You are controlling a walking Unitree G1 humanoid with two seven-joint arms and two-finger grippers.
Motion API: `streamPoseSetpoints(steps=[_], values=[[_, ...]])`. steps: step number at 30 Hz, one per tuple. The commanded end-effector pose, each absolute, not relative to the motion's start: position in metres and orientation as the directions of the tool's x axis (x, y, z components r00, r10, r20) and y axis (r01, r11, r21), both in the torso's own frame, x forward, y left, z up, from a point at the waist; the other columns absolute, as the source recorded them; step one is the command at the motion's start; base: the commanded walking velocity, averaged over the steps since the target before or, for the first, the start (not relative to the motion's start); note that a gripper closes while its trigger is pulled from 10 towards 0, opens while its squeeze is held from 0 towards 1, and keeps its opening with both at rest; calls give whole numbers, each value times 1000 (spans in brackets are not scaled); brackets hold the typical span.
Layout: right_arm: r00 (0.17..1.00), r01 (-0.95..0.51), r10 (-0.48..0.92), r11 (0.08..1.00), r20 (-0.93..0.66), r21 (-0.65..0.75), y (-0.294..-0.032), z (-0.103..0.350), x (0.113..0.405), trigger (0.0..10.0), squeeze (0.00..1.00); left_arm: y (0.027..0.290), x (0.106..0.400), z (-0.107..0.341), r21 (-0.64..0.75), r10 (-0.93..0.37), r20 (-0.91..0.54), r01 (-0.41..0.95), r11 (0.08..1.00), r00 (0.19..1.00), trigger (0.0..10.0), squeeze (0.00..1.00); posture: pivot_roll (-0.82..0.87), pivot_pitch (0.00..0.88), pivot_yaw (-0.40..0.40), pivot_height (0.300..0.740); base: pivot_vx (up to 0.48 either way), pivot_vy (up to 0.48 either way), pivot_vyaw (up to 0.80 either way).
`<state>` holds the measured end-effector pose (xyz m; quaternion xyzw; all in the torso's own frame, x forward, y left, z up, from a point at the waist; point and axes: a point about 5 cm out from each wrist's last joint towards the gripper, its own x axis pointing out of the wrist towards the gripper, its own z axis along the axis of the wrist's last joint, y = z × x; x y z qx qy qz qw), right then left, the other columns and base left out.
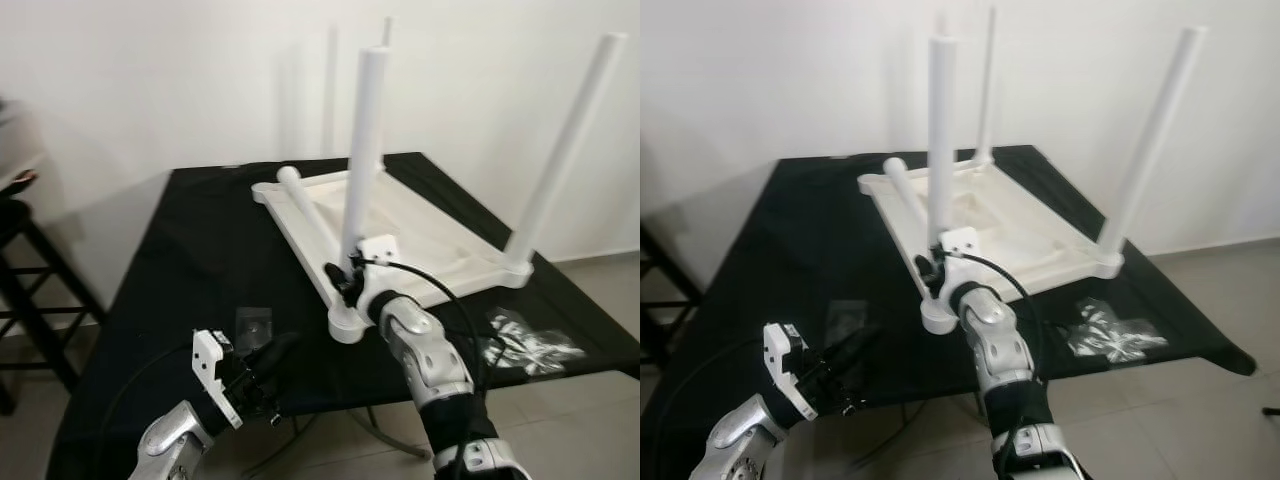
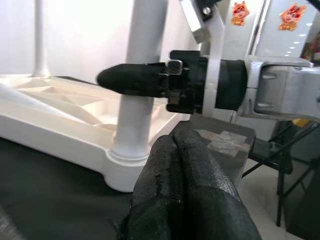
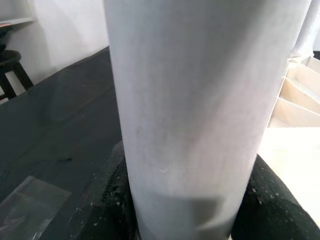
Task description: Building children table
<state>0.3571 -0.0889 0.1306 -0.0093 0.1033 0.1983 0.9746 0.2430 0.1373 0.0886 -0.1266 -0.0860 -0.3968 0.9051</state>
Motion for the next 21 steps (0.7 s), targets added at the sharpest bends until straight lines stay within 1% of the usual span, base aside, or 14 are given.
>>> streamPoseSetpoints(steps=[1, 2, 3, 5, 9, 10, 11, 13, 15, 17, 18, 19, 20, 21], values=[[880, -307, 304, 950, -364, 51, -111, 95, 351, 10000, 0, 139, 243, 87, -149, -697, 241, 736, 661, 675, 10000, 0, 21, 0, 6, 740, 0, 0, 0], [889, -302, 301, 952, -344, 52, -112, 101, 355, 10000, 0, 139, 243, 87, -148, -698, 240, 736, 661, 675, 10000, 0, 21, 0, 6, 740, 0, 0, 0], [889, -331, 331, 942, -318, 54, -112, 109, 360, 10000, 1000, 139, 243, 87, -150, -702, 239, 740, 656, 671, 10000, 0, 15, 0, 11, 740, 0, 0, 0], [889, -331, 331, 942, -318, 54, -112, 109, 360, 10000, 1000, 139, 243, 87, -150, -702, 239, 740, 656, 671, 10000, 0, 15, 0, 11, 740, 0, 0, 0], [873, -429, 423, 903, -242, 29, -115, 137, 370, 10000, 1000, 137, 243, 87, -155, -707, 239, 745, 649, 665, 10000, 0, 14, 0, 18, 740, 0, 0, 0], [834, -517, 508, 856, -214, 19, -115, 149, 372, 10000, 753, 137, 243, 88, -156, -708, 240, 746, 648, 664, 10000, 0, 15, 0, 17, 740, 0, 0, 0], [782, -606, 593, 795, -195, -15, -114, 159, 372, 10000, 0, 137, 243, 88, -157, -706, 242, 745, 648, 665, 10000, 0, 15, 0, 17, 740, 0, 0, 0], [782, -606, 593, 795, -195, -15, -114, 159, 372, 10000, 0, 137, 243, 88, -157, -706, 242, 745, 648, 665, 10000, 0, 15, 0, 17, 740, 0, 0, 0], [624, -778, 756, 624, -196, -71, -115, 170, 369, 10000, 0, 136, 244, 88, -157, -703, 246, 744, 650, 667, 10000, 0, 21, 0, 11, 740, 0, 0, 0], [624, -778, 756, 624, -196, -71, -115, 170, 369, 10000, 0, 136, 244, 88, -157, -703, 246, 744, 650, 667, 10000, 0, 21, 0, 11, 740, 0, 0, 0], [558, -828, 803, 553, -208, -88, -117, 172, 369, 10000, 0, 136, 244, 88, -156, -702, 248, 742, 651, 668, 10000, 0, 21, 0, 10, 740, 0, 0, 0], [558, -828, 803, 553, -208, -88, -117, 172, 369, 10000, 0, 136, 244, 88, -156, -702, 248, 742, 651, 668, 10000, 0, 21, 0, 10, 740, 0, 0, 0], [506, -862, 834, 501, -219, -81, -119, 172, 370, 10000, 0, 136, 244, 88, -156, -700, 250, 742, 653, 669, 10000, 0, 23, 0, 11, 740, 0, 0, 0], [506, -862, 834, 501, -219, -81, -119, 172, 370, 10000, 0, 136, 244, 88, -156, -700, 250, 742, 653, 669, 10000, 0, 23, 0, 11, 740, 0, 0, 0]])
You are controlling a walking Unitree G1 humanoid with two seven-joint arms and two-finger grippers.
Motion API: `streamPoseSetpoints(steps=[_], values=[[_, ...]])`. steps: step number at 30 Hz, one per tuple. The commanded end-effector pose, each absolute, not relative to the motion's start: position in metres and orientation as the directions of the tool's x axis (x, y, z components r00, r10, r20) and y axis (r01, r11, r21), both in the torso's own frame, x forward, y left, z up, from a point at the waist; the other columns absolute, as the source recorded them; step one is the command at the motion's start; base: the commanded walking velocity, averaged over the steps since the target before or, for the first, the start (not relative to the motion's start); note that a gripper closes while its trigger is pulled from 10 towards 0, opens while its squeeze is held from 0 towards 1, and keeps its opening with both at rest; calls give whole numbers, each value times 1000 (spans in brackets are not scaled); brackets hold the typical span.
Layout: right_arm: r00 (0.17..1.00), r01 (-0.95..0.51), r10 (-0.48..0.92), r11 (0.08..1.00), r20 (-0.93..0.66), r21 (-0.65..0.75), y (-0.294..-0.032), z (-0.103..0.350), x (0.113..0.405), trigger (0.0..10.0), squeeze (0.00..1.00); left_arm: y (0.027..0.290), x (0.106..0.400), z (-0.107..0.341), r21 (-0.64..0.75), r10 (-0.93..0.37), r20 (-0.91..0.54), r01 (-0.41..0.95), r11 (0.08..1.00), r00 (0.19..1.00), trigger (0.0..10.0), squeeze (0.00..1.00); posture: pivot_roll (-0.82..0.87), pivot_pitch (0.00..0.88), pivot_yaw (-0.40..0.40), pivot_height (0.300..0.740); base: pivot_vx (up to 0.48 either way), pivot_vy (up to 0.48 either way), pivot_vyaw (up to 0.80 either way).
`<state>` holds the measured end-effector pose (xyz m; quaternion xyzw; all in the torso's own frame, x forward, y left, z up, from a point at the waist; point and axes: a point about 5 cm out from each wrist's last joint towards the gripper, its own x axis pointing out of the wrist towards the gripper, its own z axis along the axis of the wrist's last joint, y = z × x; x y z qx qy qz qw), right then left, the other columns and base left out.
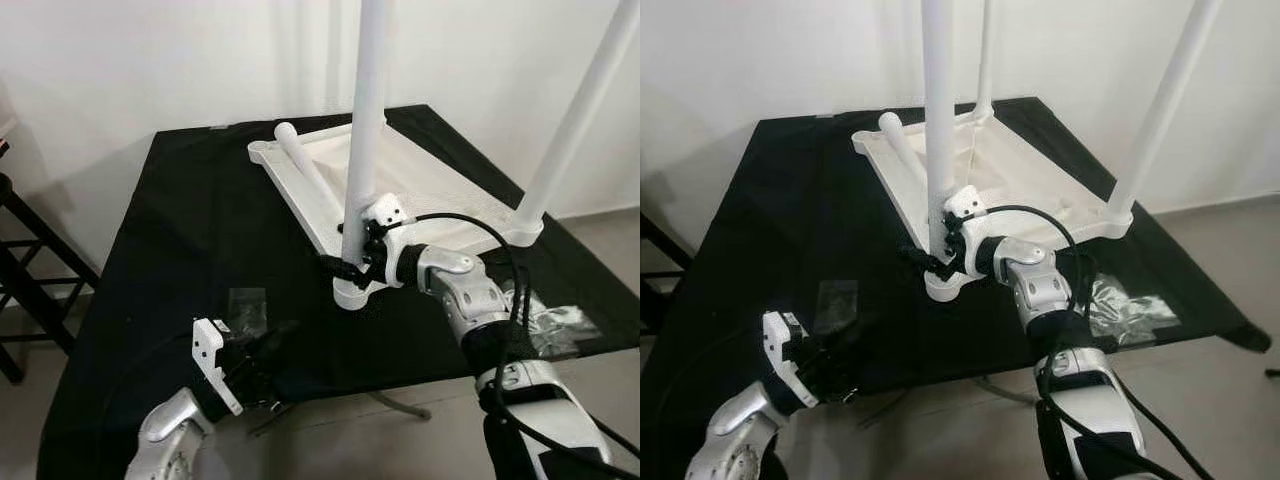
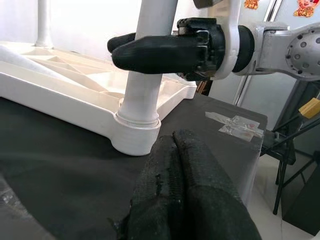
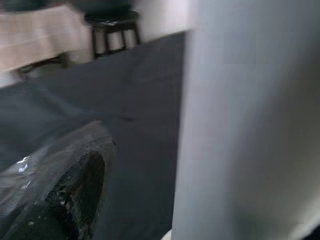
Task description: Building children table
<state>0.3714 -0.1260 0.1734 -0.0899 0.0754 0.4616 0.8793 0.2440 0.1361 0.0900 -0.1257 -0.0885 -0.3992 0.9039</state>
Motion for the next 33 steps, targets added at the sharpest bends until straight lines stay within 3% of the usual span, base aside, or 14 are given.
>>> streamPoseSetpoints(steps=[1, 6, 7, 8, 9, 18, 24, 26, 27, 28, 30, 31, 33], values=[[506, -862, 834, 501, -219, -81, -119, 172, 370, 10000, 0, 136, 244, 88, -156, -700, 250, 742, 653, 669, 10000, 0, 23, 0, 11, 740, 0, 0, 0], [488, -870, 834, 488, -256, -68, -126, 170, 376, 10000, 0, 135, 245, 89, -152, -700, 251, 741, 654, 669, 10000, 0, 33, 0, 1, 740, 0, 0, 0], [492, -867, 832, 494, -257, -60, -128, 172, 379, 8039, 0, 135, 245, 89, -150, -699, 252, 741, 655, 669, 10000, 0, 31, 0, -1, 740, 0, 0, 0], [492, -867, 832, 494, -257, -60, -128, 172, 379, 8039, 0, 135, 245, 89, -150, -699, 252, 741, 655, 669, 10000, 0, 31, 0, -1, 740, 0, 0, 0], [493, -865, 831, 499, -255, -49, -129, 175, 381, 353, 0, 134, 245, 89, -149, -698, 254, 740, 656, 670, 10000, 0, 30, 0, -1, 740, 0, 0, 0], [470, -877, 850, 479, -237, -22, -137, 174, 378, 0, 0, 134, 244, 88, -152, -699, 254, 741, 654, 668, 10000, 0, 24, 0, 5, 740, 0, 0, 0], [606, -788, 771, 615, -194, -21, -140, 154, 372, 0, 0, 135, 242, 89, -153, -696, 256, 739, 656, 670, 10000, 0, 14, 0, 3, 740, 0, 0, 0], [746, -652, 641, 758, -178, -4, -130, 136, 368, 0, 0, 137, 241, 90, -153, -695, 257, 738, 657, 672, 10000, 0, 6, 0, 4, 740, 0, 0, 0], [746, -652, 641, 758, -178, -4, -130, 136, 368, 0, 0, 137, 241, 90, -153, -695, 257, 738, 657, 672, 10000, 0, 6, 0, 4, 740, 0, 0, 0], [843, -499, 493, 866, -214, 32, -121, 114, 355, 0, 0, 138, 241, 90, -154, -695, 256, 738, 657, 672, 10000, 0, 6, 0, 13, 740, 0, 0, 0], [843, -499, 493, 866, -214, 32, -121, 114, 355, 0, 0, 138, 241, 90, -154, -695, 256, 738, 657, 672, 10000, 0, 6, 0, 13, 740, 0, 0, 0], [879, -404, 404, 913, -251, 57, -108, 97, 337, 0, 0, 139, 242, 90, -154, -697, 253, 740, 655, 670, 10000, 0, 5, 0, 19, 740, 0, 0, 0], [896, -359, 354, 933, -268, 33, -102, 93, 331, 0, 0, 139, 243, 90, -155, -700, 251, 742, 653, 669, 10000, 0, -6, 0, 26, 740, 0, 0, 0]])
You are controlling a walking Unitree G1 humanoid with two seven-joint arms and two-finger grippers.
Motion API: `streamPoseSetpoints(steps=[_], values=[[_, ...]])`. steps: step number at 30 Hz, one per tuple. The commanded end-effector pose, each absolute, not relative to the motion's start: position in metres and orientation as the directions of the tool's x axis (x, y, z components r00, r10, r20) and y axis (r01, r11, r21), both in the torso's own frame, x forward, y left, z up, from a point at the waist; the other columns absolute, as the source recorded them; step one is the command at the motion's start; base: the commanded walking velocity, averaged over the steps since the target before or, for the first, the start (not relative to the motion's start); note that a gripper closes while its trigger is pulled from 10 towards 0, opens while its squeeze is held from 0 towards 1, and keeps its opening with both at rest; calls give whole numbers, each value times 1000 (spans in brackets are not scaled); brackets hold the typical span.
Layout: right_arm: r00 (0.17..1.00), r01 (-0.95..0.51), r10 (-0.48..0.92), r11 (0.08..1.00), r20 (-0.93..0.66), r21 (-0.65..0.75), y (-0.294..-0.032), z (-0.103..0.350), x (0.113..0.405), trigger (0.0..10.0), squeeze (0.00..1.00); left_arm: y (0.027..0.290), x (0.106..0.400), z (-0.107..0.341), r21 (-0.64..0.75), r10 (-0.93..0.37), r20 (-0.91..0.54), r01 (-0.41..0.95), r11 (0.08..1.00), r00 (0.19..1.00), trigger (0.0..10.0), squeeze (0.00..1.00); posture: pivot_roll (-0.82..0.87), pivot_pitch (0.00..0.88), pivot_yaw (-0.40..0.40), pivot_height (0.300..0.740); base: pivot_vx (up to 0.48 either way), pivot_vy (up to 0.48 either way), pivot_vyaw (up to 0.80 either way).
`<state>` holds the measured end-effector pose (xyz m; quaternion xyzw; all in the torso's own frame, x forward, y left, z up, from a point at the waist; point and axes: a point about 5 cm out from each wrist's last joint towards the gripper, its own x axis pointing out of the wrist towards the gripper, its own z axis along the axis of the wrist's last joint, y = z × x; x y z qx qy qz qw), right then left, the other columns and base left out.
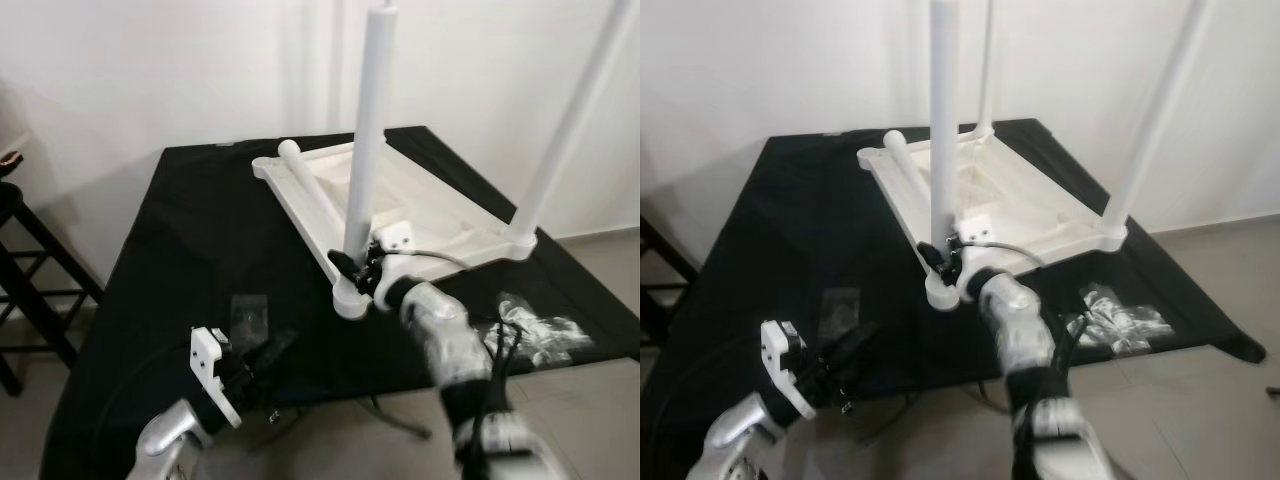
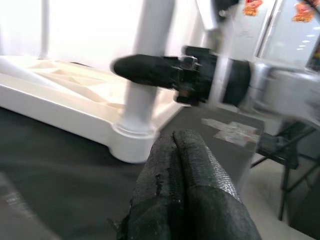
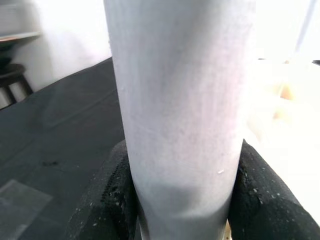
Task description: Building children table
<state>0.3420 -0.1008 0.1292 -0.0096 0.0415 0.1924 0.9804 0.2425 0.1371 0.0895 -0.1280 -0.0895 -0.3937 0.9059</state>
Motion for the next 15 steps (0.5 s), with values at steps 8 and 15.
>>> streamPoseSetpoints(steps=[8, 15], values=[[899, -375, 368, 927, -237, 16, -88, 109, 344, 10000, 0, 140, 246, 90, -150, -702, 247, 742, 653, 668, 10000, 0, 0, 0, 21, 740, 0, 0, 0], [857, -505, 505, 863, -101, 28, -80, 144, 349, 10000, 1000, 138, 246, 90, -151, -703, 248, 743, 652, 667, 10000, 0, 1, 0, 14, 740, 0, 0, 0]])
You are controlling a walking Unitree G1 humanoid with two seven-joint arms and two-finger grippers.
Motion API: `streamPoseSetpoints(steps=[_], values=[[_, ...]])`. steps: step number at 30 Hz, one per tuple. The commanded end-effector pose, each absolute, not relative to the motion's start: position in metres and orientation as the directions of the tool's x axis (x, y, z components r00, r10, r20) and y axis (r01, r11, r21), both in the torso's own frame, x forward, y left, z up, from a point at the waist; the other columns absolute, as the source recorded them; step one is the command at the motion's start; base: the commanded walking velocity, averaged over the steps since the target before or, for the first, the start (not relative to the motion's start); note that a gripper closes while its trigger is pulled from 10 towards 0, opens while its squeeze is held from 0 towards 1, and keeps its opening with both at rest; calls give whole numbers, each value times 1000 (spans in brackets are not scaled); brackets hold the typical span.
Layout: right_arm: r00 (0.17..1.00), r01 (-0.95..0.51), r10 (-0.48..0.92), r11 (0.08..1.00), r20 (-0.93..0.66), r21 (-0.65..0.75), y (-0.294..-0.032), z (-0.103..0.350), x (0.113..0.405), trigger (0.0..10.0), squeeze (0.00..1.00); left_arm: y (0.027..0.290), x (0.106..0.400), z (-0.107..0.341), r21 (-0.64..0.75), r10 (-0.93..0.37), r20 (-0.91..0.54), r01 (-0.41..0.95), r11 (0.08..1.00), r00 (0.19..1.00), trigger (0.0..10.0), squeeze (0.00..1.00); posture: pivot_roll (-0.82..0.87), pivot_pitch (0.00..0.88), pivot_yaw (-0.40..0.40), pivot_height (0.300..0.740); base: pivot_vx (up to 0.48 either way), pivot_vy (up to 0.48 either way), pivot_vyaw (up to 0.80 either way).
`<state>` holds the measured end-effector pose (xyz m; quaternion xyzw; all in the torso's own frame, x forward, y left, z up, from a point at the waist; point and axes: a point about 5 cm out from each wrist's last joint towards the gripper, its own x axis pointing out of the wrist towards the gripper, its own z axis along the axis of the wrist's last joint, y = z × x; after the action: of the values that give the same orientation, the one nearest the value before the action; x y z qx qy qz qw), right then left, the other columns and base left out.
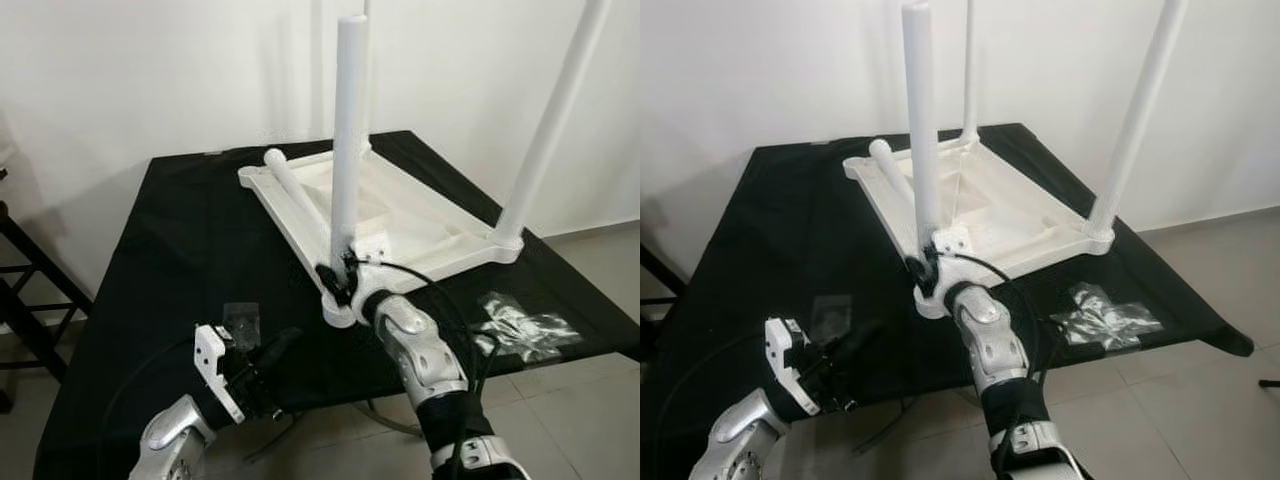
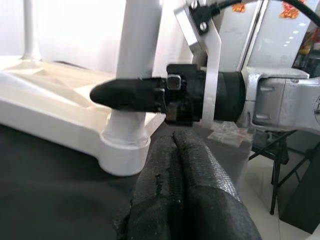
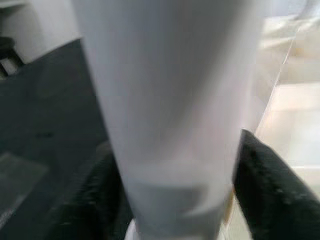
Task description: Building children table
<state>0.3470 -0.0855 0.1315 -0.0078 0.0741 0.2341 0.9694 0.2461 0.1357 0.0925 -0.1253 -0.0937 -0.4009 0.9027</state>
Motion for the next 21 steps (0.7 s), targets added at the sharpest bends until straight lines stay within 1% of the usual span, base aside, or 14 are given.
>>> streamPoseSetpoints(steps=[1, 2, 3, 4, 5, 6, 7, 8, 9, 10, 12, 15, 17, 21], values=[[797, -601, 602, 799, -54, 32, -76, 158, 350, 10000, 1000, 137, 247, 90, -152, -703, 249, 744, 651, 666, 10000, 0, 2, 0, 10, 740, 0, 0, 0], [797, -601, 602, 799, -54, 32, -76, 158, 350, 10000, 1000, 137, 247, 90, -152, -703, 249, 744, 651, 666, 10000, 0, 2, 0, 10, 740, 0, 0, 0], [705, -709, 708, 704, -38, -24, -77, 172, 352, 10000, 973, 136, 247, 90, -152, -702, 251, 743, 651, 667, 10000, 0, 3, 0, 9, 740, 0, 0, 0], [705, -709, 708, 704, -38, -24, -77, 172, 352, 10000, 973, 136, 247, 90, -152, -702, 251, 743, 651, 667, 10000, 0, 3, 0, 9, 740, 0, 0, 0], [617, -787, 785, 614, -51, -59, -78, 181, 353, 10000, 0, 136, 247, 89, -152, -701, 252, 743, 652, 667, 10000, 0, 6, 0, 4, 740, 0, 0, 0], [526, -849, 846, 517, -88, -110, -83, 186, 355, 10000, 0, 135, 247, 89, -152, -699, 254, 741, 654, 668, 10000, 0, 6, 0, 2, 740, 0, 0, 0], [467, -882, 875, 451, -130, -136, -88, 187, 357, 10000, 0, 135, 247, 89, -152, -698, 255, 741, 654, 669, 10000, 0, 8, 0, 0, 740, 0, 0, 0], [467, -882, 875, 451, -130, -136, -88, 187, 357, 10000, 0, 135, 247, 89, -152, -698, 255, 741, 654, 669, 10000, 0, 8, 0, 0, 740, 0, 0, 0], [419, -906, 892, 397, -168, -149, -94, 187, 360, 10000, 0, 134, 248, 89, -152, -698, 255, 740, 655, 669, 10000, 0, 11, 0, -2, 740, 0, 0, 0], [388, -920, 901, 366, -192, -139, -98, 187, 363, 10000, 0, 133, 247, 89, -152, -697, 256, 740, 655, 669, 10000, 0, 15, 0, -5, 740, 0, 0, 0], [372, -927, 904, 352, -208, -128, -103, 187, 367, 10000, 0, 133, 247, 89, -153, -697, 256, 740, 655, 669, 10000, 0, 20, 0, -8, 740, 0, 0, 0], [384, -923, 898, 367, -214, -114, -105, 186, 370, 10000, 0, 132, 247, 89, -152, -697, 256, 740, 655, 670, 10000, 0, 26, 0, -8, 740, 0, 0, 0], [399, -917, 890, 393, -223, -74, -110, 184, 375, 0, 0, 132, 247, 89, -149, -697, 255, 739, 657, 671, 10000, 0, 31, 0, -7, 740, 0, 0, 0], [416, -907, 881, 418, -226, -42, -116, 180, 376, 0, 0, 133, 245, 89, -149, -697, 254, 739, 657, 670, 10000, 0, 33, 0, -4, 740, 0, 0, 0]])
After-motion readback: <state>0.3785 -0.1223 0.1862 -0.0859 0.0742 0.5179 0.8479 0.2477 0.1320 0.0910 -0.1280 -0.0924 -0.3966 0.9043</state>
